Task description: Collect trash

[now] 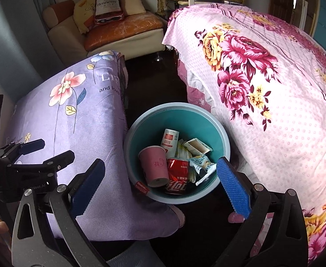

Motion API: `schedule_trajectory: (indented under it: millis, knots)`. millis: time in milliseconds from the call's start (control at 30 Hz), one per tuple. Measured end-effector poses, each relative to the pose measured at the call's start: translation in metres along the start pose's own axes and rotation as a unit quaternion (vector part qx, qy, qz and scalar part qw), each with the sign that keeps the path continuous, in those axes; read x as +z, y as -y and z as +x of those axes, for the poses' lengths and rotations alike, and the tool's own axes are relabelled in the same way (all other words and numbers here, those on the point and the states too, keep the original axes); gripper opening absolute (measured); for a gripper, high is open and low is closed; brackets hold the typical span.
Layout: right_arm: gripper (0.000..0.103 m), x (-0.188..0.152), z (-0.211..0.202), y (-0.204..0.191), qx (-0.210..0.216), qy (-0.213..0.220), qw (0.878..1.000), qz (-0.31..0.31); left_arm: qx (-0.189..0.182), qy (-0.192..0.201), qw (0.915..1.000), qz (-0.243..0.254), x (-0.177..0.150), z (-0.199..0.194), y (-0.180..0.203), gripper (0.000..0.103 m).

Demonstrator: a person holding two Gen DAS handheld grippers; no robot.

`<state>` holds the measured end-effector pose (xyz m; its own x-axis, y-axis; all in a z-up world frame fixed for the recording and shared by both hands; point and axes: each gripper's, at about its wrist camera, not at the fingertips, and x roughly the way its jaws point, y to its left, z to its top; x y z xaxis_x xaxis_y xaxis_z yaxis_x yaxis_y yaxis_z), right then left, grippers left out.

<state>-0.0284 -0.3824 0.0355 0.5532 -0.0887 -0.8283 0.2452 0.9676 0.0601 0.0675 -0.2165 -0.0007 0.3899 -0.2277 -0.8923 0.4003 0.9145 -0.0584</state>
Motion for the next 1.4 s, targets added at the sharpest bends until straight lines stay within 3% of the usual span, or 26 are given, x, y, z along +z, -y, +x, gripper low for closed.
schedule_trajectory:
  millis: [133,767,1167,1400]
  knots:
    - [0.096,-0.006,-0.009,-0.008,0.002,0.003,1.000,-0.010,0.019,0.011,0.9998,0.003,-0.005,-0.009,-0.006,0.099]
    - [0.096,-0.028,-0.025,-0.032,-0.003,0.005,1.000,-0.025,0.004,0.020,0.9996,-0.021,-0.036,-0.026,-0.030,0.099]
    - [0.096,-0.035,-0.019,-0.042,-0.002,-0.002,0.999,-0.035,0.014,0.035,0.9992,-0.015,-0.046,-0.032,-0.033,0.099]
    - [0.096,-0.036,-0.015,-0.039,-0.003,-0.006,1.000,-0.028,-0.004,0.028,0.9994,-0.021,-0.046,-0.026,-0.037,0.099]
